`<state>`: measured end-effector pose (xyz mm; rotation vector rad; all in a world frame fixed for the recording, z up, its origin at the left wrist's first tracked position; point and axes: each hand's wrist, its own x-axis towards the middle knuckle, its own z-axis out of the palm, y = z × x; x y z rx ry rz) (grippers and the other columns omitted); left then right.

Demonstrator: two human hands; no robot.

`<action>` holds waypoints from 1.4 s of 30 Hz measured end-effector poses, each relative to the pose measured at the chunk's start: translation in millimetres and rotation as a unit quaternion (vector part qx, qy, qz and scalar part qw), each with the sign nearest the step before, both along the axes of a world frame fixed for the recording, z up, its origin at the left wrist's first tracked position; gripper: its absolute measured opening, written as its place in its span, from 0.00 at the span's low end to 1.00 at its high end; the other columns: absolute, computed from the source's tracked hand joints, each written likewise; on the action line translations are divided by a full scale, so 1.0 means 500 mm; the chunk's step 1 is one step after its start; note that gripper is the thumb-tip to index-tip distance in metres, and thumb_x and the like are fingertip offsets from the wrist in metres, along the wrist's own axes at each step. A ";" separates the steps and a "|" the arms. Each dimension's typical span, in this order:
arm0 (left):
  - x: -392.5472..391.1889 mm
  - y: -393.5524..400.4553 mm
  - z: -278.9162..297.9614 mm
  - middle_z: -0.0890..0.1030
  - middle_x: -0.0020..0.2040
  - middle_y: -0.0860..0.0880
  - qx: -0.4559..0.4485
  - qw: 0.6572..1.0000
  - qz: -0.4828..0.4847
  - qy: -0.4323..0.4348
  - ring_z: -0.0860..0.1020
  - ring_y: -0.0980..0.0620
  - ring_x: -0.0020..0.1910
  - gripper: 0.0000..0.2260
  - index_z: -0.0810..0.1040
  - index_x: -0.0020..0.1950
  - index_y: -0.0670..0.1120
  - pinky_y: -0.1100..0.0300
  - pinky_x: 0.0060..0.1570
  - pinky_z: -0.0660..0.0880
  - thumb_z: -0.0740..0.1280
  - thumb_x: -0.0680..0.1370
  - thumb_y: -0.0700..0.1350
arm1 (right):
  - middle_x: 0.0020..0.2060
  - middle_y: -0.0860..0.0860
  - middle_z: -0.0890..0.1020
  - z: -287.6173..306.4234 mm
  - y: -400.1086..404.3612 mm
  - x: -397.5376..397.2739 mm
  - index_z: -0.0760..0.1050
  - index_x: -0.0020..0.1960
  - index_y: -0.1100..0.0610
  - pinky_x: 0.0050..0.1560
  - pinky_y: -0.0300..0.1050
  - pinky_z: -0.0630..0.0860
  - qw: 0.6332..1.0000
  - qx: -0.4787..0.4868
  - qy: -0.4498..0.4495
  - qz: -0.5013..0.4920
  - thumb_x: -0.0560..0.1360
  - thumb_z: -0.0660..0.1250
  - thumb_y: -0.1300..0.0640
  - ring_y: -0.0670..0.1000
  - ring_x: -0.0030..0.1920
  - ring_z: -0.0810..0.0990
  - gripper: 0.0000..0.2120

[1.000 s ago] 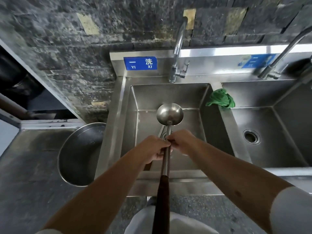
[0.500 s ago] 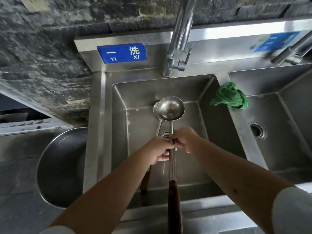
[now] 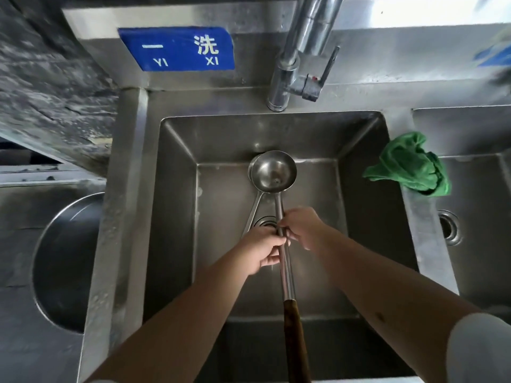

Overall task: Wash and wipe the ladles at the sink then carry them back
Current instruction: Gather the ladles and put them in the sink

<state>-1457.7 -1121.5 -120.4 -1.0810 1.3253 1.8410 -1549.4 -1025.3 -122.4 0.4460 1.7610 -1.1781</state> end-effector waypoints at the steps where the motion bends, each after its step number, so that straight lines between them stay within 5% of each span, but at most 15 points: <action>1: -0.004 -0.001 -0.010 0.83 0.46 0.48 0.004 1.000 0.004 -0.001 0.77 0.48 0.49 0.08 0.82 0.47 0.46 0.52 0.50 0.79 0.65 0.78 0.37 | 0.41 0.53 0.80 -0.010 -0.002 -0.006 0.77 0.42 0.54 0.50 0.52 0.80 1.000 0.000 -0.002 0.007 0.72 0.69 0.69 0.53 0.41 0.80 0.10; 7: -0.030 0.001 -0.058 0.81 0.49 0.46 0.016 1.000 0.011 -0.012 0.77 0.50 0.47 0.08 0.82 0.49 0.46 0.56 0.42 0.78 0.64 0.78 0.37 | 0.31 0.59 0.79 -0.053 -0.009 -0.028 0.80 0.40 0.65 0.42 0.55 0.81 0.986 0.096 0.076 0.112 0.70 0.68 0.70 0.55 0.32 0.78 0.03; 10: -0.033 0.004 -0.081 0.81 0.46 0.46 -0.003 1.000 -0.013 -0.003 0.76 0.53 0.39 0.07 0.81 0.49 0.46 0.60 0.36 0.77 0.64 0.78 0.37 | 0.27 0.57 0.77 -0.068 -0.007 -0.030 0.79 0.36 0.61 0.32 0.47 0.76 0.985 0.103 0.068 0.124 0.69 0.67 0.71 0.53 0.26 0.75 0.08; 13: -0.036 0.005 -0.100 0.81 0.42 0.48 -0.011 1.000 -0.006 0.009 0.75 0.53 0.36 0.07 0.81 0.49 0.44 0.62 0.32 0.75 0.64 0.78 0.35 | 0.29 0.58 0.78 -0.093 -0.007 -0.032 0.82 0.45 0.62 0.29 0.44 0.73 0.986 0.100 0.063 0.118 0.70 0.69 0.70 0.53 0.25 0.75 0.07; 16: -0.038 0.003 -0.110 0.82 0.43 0.50 0.007 1.000 -0.001 0.009 0.76 0.52 0.39 0.08 0.80 0.50 0.45 0.60 0.39 0.77 0.64 0.78 0.36 | 0.32 0.59 0.81 -0.106 -0.012 -0.033 0.81 0.52 0.63 0.27 0.41 0.73 0.985 0.109 0.064 0.117 0.71 0.71 0.66 0.54 0.26 0.77 0.09; 24: -0.039 -0.002 -0.111 0.80 0.44 0.53 -0.014 0.999 0.032 -0.002 0.79 0.56 0.39 0.07 0.78 0.56 0.50 0.61 0.38 0.76 0.63 0.80 0.44 | 0.41 0.55 0.85 -0.118 -0.031 -0.016 0.80 0.47 0.56 0.49 0.51 0.82 0.975 0.127 0.107 0.146 0.73 0.71 0.53 0.56 0.43 0.84 0.06; 27: -0.037 -0.015 -0.096 0.83 0.52 0.52 -0.030 0.999 0.027 0.002 0.82 0.53 0.50 0.10 0.78 0.59 0.54 0.61 0.40 0.72 0.62 0.80 0.48 | 0.43 0.52 0.83 -0.110 -0.029 -0.006 0.78 0.50 0.53 0.49 0.47 0.79 0.974 0.134 0.118 0.138 0.75 0.68 0.46 0.53 0.45 0.83 0.10; 31: -0.033 -0.032 -0.056 0.81 0.51 0.49 -0.119 0.992 0.013 0.024 0.78 0.52 0.48 0.09 0.78 0.59 0.51 0.61 0.41 0.71 0.64 0.79 0.46 | 0.58 0.53 0.80 -0.075 -0.021 -0.001 0.74 0.67 0.54 0.48 0.41 0.69 0.960 0.173 0.125 0.180 0.77 0.63 0.41 0.55 0.56 0.79 0.24; 35: -0.026 -0.052 0.002 0.76 0.67 0.47 -0.222 0.970 -0.082 0.054 0.76 0.49 0.64 0.22 0.71 0.72 0.46 0.58 0.59 0.70 0.65 0.78 0.47 | 0.54 0.54 0.80 -0.005 -0.004 0.002 0.67 0.70 0.50 0.46 0.45 0.76 0.919 0.198 0.183 0.287 0.77 0.59 0.40 0.55 0.49 0.80 0.25; 37: -0.019 -0.059 0.038 0.73 0.72 0.46 -0.261 0.955 -0.126 0.065 0.73 0.50 0.68 0.24 0.69 0.73 0.47 0.62 0.60 0.67 0.65 0.78 0.50 | 0.53 0.52 0.81 0.028 0.007 0.004 0.65 0.71 0.47 0.49 0.51 0.81 0.903 0.201 0.212 0.314 0.76 0.59 0.38 0.55 0.49 0.82 0.27; 42: 0.010 -0.061 0.146 0.76 0.68 0.45 -0.362 0.905 -0.201 0.100 0.74 0.46 0.67 0.22 0.71 0.71 0.46 0.58 0.61 0.68 0.64 0.79 0.52 | 0.71 0.50 0.72 0.136 0.029 0.019 0.63 0.74 0.47 0.63 0.55 0.73 0.830 0.210 0.295 0.424 0.75 0.59 0.38 0.56 0.68 0.72 0.30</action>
